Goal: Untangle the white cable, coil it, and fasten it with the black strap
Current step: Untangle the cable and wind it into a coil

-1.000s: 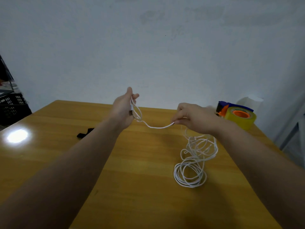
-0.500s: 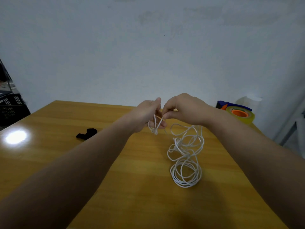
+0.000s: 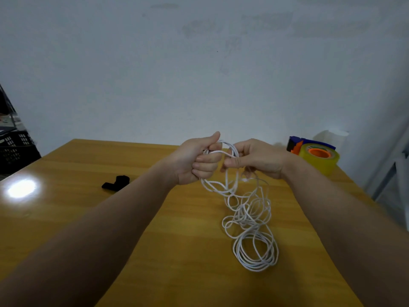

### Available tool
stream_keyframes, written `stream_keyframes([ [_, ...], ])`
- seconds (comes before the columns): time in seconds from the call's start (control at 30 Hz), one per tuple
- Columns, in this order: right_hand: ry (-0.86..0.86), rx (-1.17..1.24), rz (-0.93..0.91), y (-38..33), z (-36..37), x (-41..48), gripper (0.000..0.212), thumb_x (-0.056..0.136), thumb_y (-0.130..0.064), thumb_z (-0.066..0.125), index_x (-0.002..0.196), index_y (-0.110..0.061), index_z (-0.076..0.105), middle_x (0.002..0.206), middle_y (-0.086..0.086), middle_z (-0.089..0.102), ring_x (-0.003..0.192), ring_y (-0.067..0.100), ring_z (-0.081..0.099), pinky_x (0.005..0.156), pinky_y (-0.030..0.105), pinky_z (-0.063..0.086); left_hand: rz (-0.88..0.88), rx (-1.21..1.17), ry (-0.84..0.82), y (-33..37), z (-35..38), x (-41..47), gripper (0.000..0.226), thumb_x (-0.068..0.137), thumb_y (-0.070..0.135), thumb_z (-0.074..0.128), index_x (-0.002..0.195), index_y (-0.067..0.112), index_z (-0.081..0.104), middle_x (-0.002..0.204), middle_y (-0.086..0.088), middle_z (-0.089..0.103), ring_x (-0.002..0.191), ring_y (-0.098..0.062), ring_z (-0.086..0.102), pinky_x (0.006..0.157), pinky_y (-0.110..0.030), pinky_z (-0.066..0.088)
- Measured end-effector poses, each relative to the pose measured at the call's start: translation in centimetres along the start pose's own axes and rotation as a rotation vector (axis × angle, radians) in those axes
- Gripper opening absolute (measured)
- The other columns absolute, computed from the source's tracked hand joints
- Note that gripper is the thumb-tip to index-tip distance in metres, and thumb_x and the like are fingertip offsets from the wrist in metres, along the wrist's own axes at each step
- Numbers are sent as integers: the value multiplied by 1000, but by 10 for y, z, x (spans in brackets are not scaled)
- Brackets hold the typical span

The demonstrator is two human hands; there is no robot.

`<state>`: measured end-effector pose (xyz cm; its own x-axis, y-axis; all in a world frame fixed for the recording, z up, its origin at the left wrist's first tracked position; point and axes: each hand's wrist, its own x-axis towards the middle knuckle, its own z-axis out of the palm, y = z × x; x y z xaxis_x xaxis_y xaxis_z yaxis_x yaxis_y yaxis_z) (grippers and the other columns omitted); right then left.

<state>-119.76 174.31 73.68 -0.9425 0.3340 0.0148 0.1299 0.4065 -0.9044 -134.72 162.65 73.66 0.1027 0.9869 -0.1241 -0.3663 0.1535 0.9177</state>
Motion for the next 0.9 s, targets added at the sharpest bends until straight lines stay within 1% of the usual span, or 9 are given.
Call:
stream_keyframes([
  [0.1, 110, 173, -94, 3, 5, 2, 16, 85, -17, 63, 73, -6, 64, 72, 12, 62, 64, 15, 55, 61, 21, 45, 68, -25, 41, 3, -4, -3, 41, 92, 43, 39, 58, 19, 40, 34, 7, 25, 24, -3, 22, 29, -13, 11],
  [0.17, 152, 392, -126, 7, 11, 2, 20, 89, -10, 55, 70, -5, 59, 60, 8, 60, 61, 18, 57, 69, 25, 50, 106, 6, 95, 5, -6, -4, 44, 97, 43, 35, 61, 19, 37, 35, 7, 24, 26, -4, 20, 30, -14, 14],
  [0.23, 149, 413, -141, 12, 15, -1, 22, 88, -9, 54, 67, -7, 59, 47, 3, 53, 52, 17, 55, 71, 30, 52, 129, 60, 163, 5, -10, -6, 44, 99, 43, 33, 62, 19, 34, 36, 7, 23, 28, -5, 20, 31, -17, 20],
  [0.33, 66, 164, -110, 15, 14, -7, 13, 85, -8, 61, 74, -4, 63, 54, 3, 60, 60, 16, 61, 72, 27, 52, 170, 125, 285, 2, -17, -11, 44, 101, 42, 34, 63, 19, 33, 39, 8, 22, 33, -7, 20, 36, -20, 22],
  [0.43, 24, -78, -30, 12, 15, -5, 28, 83, -28, 67, 80, 0, 67, 74, 3, 69, 78, 14, 63, 81, 23, 47, 221, 80, 377, 3, -13, -8, 43, 102, 39, 35, 64, 19, 32, 41, 9, 23, 34, -6, 20, 36, -19, 17],
  [0.6, 474, -137, -83, 21, 27, 5, 33, 85, -34, 67, 68, -8, 56, 60, 3, 47, 53, 10, 47, 58, 31, 41, 332, -23, 431, 12, -8, -4, 43, 102, 37, 36, 63, 19, 33, 44, 5, 31, 37, -11, 31, 40, -18, 33],
  [0.7, 578, -319, -20, 23, 25, 9, 36, 81, -34, 68, 62, -15, 44, 55, -2, 40, 53, 15, 39, 56, 30, 33, 341, -41, 435, 5, -9, -4, 43, 102, 37, 37, 64, 18, 34, 43, 5, 34, 38, -12, 36, 44, -20, 38],
  [0.8, 519, -666, 67, 18, 25, 13, 32, 80, -34, 64, 64, -22, 38, 67, -5, 39, 66, 19, 43, 68, 32, 33, 345, -99, 460, -3, -11, 1, 42, 101, 37, 40, 64, 17, 36, 43, 5, 34, 39, -12, 37, 47, -23, 40],
  [0.9, 414, -945, 110, 14, 27, 13, 20, 83, -35, 58, 81, -23, 42, 90, -4, 38, 85, 19, 45, 85, 35, 30, 355, -182, 444, -6, -15, 4, 42, 100, 35, 42, 64, 15, 39, 46, 0, 45, 42, -15, 46, 50, -24, 47],
])
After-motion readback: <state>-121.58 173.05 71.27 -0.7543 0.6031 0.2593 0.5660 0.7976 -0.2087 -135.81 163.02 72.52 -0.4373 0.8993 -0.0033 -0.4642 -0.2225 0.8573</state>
